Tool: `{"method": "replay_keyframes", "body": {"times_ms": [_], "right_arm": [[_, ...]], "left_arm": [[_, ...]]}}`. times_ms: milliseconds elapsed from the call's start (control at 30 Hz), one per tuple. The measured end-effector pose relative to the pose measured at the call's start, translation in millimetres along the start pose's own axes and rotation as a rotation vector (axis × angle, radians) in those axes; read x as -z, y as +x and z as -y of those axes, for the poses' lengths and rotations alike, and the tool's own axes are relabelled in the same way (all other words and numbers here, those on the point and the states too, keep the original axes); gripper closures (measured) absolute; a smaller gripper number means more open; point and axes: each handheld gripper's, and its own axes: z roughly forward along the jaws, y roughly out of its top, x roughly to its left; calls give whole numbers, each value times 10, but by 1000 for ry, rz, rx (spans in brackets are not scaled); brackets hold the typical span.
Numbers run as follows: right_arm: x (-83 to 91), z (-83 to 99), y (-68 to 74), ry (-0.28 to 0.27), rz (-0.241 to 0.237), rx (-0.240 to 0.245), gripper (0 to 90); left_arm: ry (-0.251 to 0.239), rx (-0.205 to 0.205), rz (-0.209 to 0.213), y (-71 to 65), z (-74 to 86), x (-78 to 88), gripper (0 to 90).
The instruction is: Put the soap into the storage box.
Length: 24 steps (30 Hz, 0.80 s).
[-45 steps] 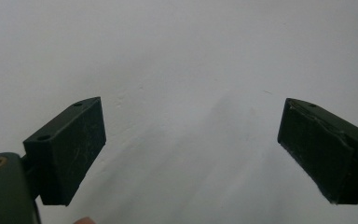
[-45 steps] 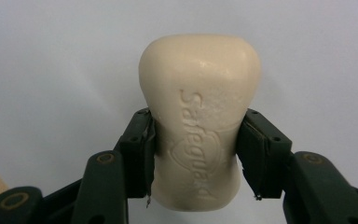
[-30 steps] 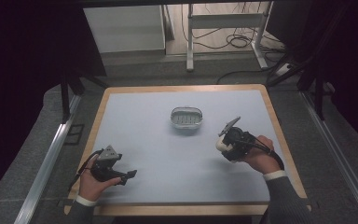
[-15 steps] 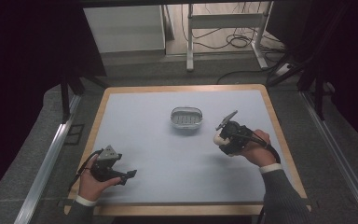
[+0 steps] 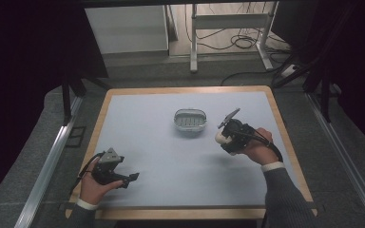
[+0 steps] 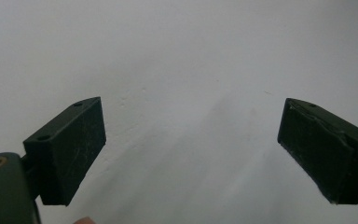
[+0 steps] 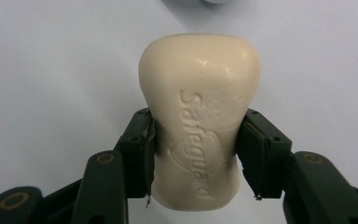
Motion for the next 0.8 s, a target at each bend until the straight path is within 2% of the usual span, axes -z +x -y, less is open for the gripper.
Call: {"method": "replay_keyframes", "body": {"times_ms": [267, 800], "right_arm": [[-11, -77, -46, -17, 4, -10, 497], [-38, -244, -85, -18, 9, 2, 497]], "left_arm": [[-4, 4, 0, -3, 0, 2, 80], [-4, 2, 1, -2, 1, -1, 80]]}}
